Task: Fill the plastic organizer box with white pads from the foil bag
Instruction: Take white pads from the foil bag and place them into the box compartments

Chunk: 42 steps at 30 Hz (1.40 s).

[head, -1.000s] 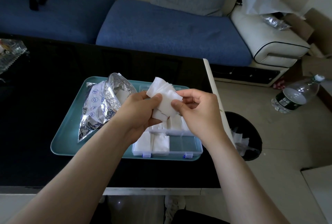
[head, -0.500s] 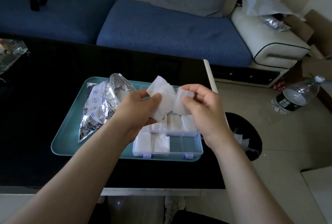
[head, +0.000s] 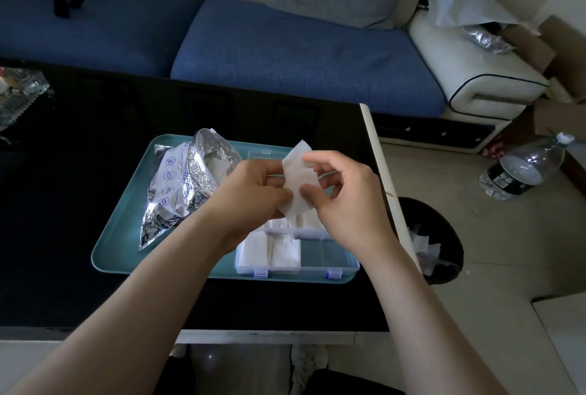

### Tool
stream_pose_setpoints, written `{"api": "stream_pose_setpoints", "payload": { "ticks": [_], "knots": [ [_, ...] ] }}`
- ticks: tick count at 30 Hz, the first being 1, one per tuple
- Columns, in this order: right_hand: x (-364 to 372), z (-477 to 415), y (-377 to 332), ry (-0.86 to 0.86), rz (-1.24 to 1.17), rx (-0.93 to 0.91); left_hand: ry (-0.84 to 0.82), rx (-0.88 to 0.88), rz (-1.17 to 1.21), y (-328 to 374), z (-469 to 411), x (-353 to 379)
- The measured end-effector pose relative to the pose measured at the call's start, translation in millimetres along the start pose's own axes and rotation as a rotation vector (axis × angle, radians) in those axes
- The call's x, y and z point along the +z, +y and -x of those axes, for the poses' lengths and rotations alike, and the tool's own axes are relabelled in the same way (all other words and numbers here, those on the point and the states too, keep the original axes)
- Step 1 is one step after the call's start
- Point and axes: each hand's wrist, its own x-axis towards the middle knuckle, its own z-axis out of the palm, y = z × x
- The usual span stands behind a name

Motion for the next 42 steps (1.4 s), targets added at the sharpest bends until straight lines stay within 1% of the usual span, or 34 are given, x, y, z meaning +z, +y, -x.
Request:
{"api": "stream_pose_setpoints", "payload": {
  "ticks": [5, 9, 13, 15, 21, 26, 28, 32, 34, 37, 39, 42],
  "knots": [
    [1, 0, -1, 0.051, 0.059, -0.080, 0.031, -0.022, 0.065, -1, -2, -1],
    [2, 1, -1, 0.048, 0.085, -0.131, 0.048, -0.028, 0.033, -3, -3, -3],
    [3, 1, -2, 0.066, 0.066, -0.131, 0.058, -0.039, 0.014, -4, -3, -3],
    [2, 2, -3, 0.066, 0.019, -0.109, 0.056, -0.044, 0.032, -3, -3, -3],
    [1, 0, -2, 0.012, -0.099, 0.004, 0.073, -0.104, 0.164, 1, -3, -3],
    [-2, -2, -2, -0.040, -0.255, 0.179, 0.160, -0.137, 0.210, 0, -6, -4],
    [-3, -3, -4, -0.008, -0.313, 0.259, 0.197, -0.116, 0.222, 1, -5, -4],
    [-9, -5, -5, 0.130, -0.448, 0.433, 0.251, -0.098, 0.241, 1, -6, -6],
    [-13, -6, -5, 0.141, -0.488, 0.470, 0.258, -0.098, 0.249, 0, -6, -6],
    [-13, -3, -8, 0.036, -0.535, 0.429, 0.260, -0.092, 0.271, 0, -7, -5],
    [-9, -1, -10, -0.016, -0.520, 0.376, 0.247, -0.094, 0.295, 0, -8, -4],
    [-5, -1, -9, 0.031, -0.442, 0.284, 0.221, -0.086, 0.286, 1, -7, -3]
  ]
}}
